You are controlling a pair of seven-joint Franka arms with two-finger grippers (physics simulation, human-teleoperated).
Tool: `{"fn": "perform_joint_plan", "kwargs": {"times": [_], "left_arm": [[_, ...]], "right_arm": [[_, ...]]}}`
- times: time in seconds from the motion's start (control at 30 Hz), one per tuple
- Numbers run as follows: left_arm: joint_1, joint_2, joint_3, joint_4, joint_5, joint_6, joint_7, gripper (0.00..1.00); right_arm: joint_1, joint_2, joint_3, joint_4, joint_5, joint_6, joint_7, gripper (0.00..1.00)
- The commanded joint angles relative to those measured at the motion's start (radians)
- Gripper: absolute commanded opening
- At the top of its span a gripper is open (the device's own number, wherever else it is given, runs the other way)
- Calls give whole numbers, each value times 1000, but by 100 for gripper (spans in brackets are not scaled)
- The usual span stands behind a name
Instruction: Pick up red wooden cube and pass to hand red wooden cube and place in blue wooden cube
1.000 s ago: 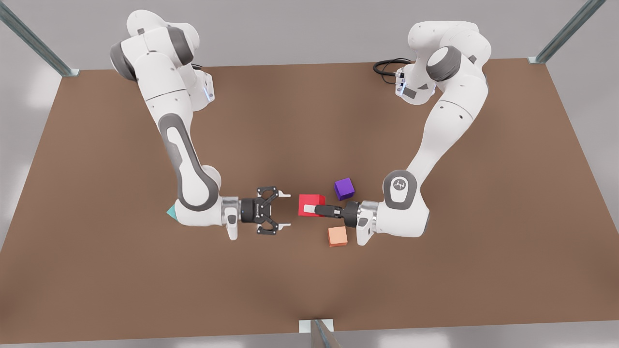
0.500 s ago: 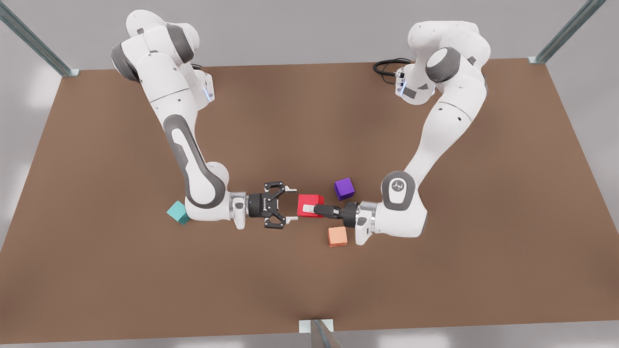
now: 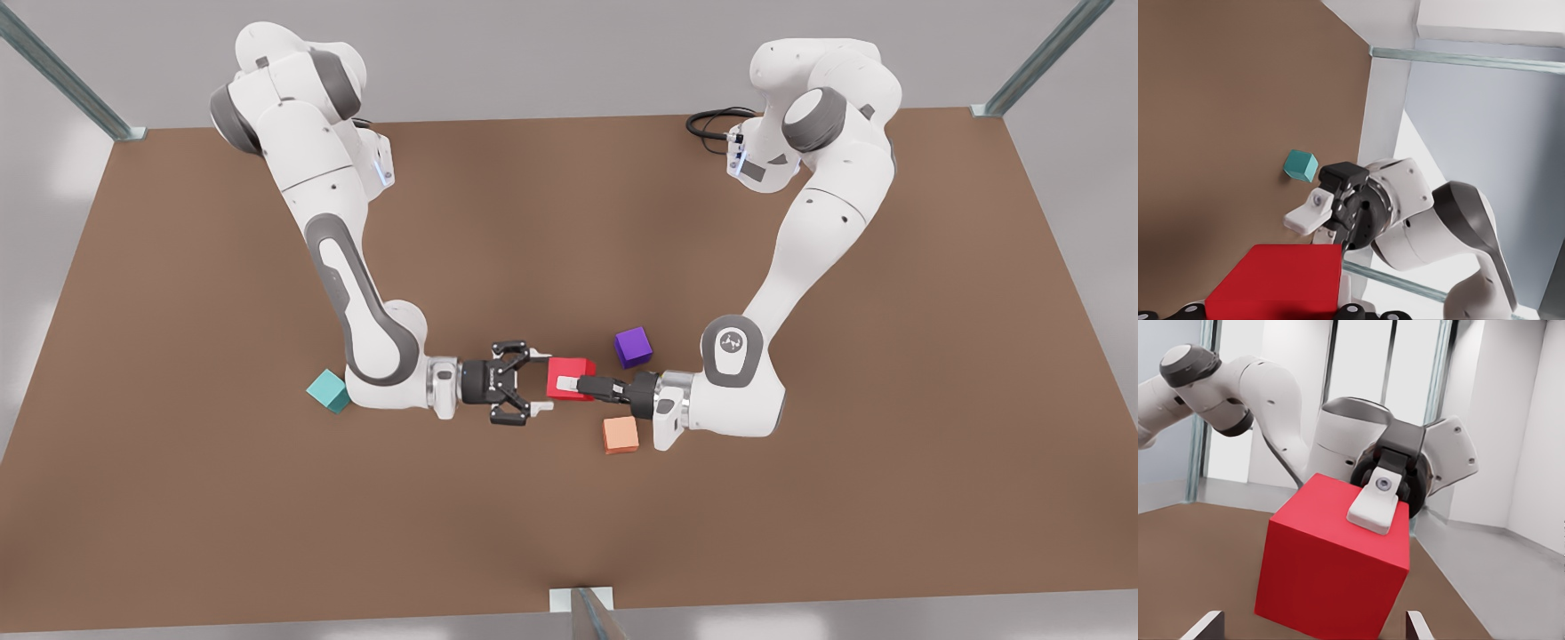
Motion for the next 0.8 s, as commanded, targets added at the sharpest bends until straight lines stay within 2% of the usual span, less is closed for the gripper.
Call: {"fn": "perform_joint_plan", "kwargs": {"times": [0.0,0.77], "left_arm": [[0,0,-1,0,-2,0,25,71],[-18,-4,-1,1,-2,20,0,71]], "right_arm": [[0,0,0,6,3,7,-83,100],[1,38,54,71,25,44,-17,100]]}}
